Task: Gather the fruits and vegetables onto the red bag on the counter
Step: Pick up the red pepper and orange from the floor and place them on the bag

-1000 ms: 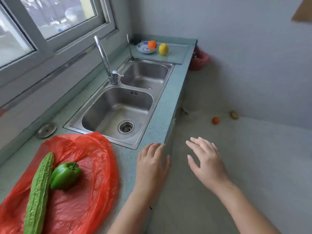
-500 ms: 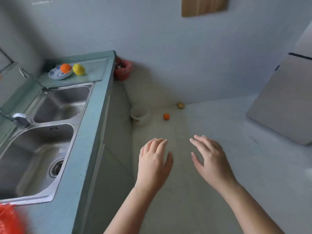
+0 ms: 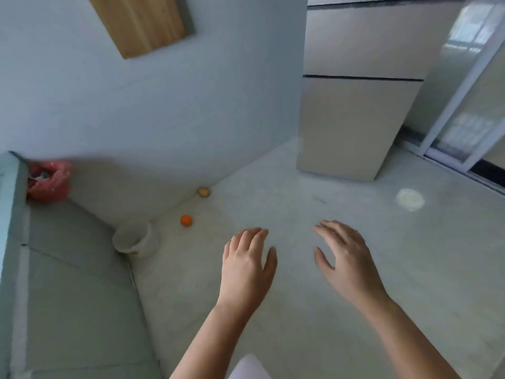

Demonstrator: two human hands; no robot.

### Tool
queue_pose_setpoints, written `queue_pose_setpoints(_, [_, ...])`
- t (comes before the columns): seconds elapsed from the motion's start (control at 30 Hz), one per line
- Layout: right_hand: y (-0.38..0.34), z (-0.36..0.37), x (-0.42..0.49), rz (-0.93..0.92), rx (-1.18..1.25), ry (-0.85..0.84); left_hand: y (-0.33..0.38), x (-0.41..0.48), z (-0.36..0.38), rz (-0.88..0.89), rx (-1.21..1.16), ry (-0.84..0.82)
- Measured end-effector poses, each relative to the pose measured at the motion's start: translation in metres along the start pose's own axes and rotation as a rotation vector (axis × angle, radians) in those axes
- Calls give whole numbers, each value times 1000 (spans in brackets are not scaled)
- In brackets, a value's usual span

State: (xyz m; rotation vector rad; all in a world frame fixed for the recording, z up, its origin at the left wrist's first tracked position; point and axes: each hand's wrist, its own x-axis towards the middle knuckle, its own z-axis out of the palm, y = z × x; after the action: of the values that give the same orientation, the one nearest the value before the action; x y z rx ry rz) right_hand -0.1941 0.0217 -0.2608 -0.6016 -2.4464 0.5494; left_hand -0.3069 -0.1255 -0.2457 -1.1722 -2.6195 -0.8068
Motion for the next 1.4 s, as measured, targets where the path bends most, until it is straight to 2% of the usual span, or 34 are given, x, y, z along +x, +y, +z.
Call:
queue_pose_setpoints(0.37, [97,-13,74,304,-168,63,36,143,100,227,-133,-157])
queue_pose_setpoints(0.63, [142,-8,207,379,-215,113,60,284,158,335,-228,-194])
queue_pose_setpoints(0.83, [198,-28,236,478,-283,173,98,342,201,430,-251,-270])
queue_pose_setpoints(1.07, [294,-70,243,600,-351,278,188,387,269,561,-327,-365])
queue_pose_setpoints(1.4, [463,-177,266,658,-395,325,376,451,366,661,-339,-425])
